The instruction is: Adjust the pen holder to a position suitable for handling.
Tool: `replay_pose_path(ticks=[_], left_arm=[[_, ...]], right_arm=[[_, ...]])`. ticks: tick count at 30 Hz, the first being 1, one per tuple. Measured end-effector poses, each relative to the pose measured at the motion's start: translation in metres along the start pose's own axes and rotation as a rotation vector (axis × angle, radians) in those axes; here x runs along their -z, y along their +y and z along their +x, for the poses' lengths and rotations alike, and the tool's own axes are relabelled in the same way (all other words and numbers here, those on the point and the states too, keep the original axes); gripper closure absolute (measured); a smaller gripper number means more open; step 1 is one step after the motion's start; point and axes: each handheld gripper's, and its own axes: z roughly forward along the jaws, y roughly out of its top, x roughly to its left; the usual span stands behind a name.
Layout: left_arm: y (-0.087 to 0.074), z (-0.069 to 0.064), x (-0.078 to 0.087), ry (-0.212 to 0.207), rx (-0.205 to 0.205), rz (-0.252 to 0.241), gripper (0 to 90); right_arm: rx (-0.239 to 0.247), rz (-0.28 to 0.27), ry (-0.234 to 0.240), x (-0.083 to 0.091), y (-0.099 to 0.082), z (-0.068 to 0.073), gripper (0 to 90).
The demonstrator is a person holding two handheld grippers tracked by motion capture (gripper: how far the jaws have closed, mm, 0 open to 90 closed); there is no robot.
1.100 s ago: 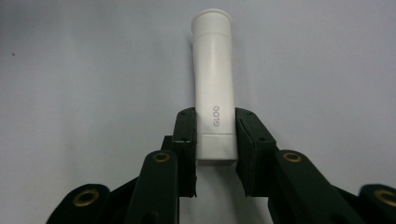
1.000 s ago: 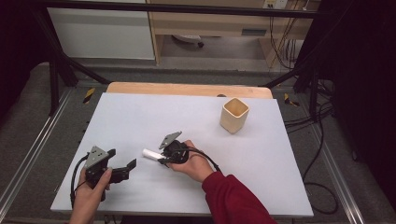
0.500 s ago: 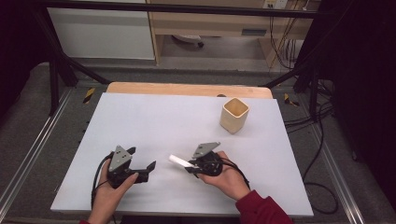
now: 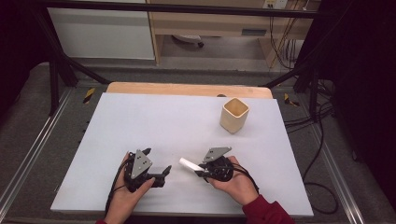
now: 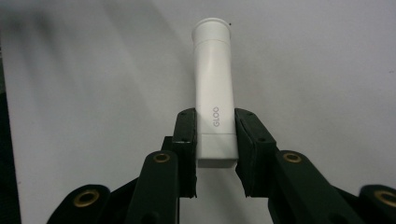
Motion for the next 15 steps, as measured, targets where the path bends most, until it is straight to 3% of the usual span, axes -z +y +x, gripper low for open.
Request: replay_pose_path(ticks=[6, 15], left_arm=[[-0.001, -0.001, 0.001, -0.008, -0.026, 0.002, 7.3], [0.0, -0.017, -0.004, -0.008, -0.167, 0.026, 7.2]], right_arm=[[-0.019, -0.007, 0.04, 0.001, 0.005, 0.008, 71.0], [-0.029, 0.01, 0.038, 0.001, 0.004, 0.007, 71.1]])
